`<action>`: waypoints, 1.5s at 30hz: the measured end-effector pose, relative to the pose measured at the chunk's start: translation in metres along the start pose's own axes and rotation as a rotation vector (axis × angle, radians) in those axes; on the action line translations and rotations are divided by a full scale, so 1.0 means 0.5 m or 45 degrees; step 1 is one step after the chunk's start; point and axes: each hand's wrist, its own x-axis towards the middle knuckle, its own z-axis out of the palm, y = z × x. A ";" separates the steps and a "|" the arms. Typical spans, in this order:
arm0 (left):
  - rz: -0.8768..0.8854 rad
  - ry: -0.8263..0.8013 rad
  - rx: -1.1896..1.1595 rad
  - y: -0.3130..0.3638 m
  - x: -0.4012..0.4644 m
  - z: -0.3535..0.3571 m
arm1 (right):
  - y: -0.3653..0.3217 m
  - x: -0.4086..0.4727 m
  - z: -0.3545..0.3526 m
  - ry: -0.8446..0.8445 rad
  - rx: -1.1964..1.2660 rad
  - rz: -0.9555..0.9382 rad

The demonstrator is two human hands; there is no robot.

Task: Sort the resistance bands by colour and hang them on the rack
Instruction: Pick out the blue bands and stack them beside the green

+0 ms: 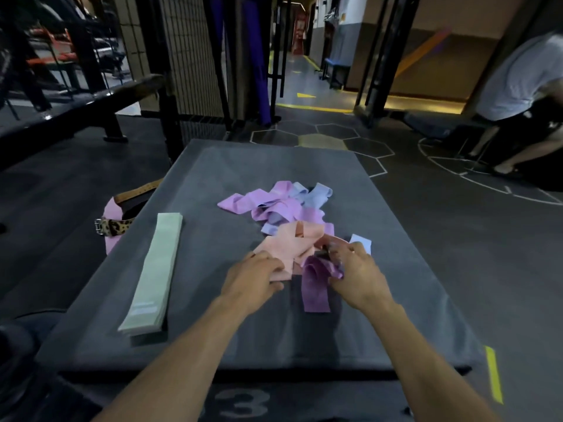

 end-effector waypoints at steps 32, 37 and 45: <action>0.091 -0.197 -0.794 0.103 0.040 0.023 | -0.008 -0.013 -0.168 0.719 0.933 -0.083; -0.026 0.105 -0.632 0.055 0.021 -0.036 | -0.060 -0.039 -0.172 0.416 1.142 -0.266; -0.364 0.293 -1.655 0.022 -0.064 -0.161 | -0.173 -0.065 -0.123 0.110 0.964 -0.497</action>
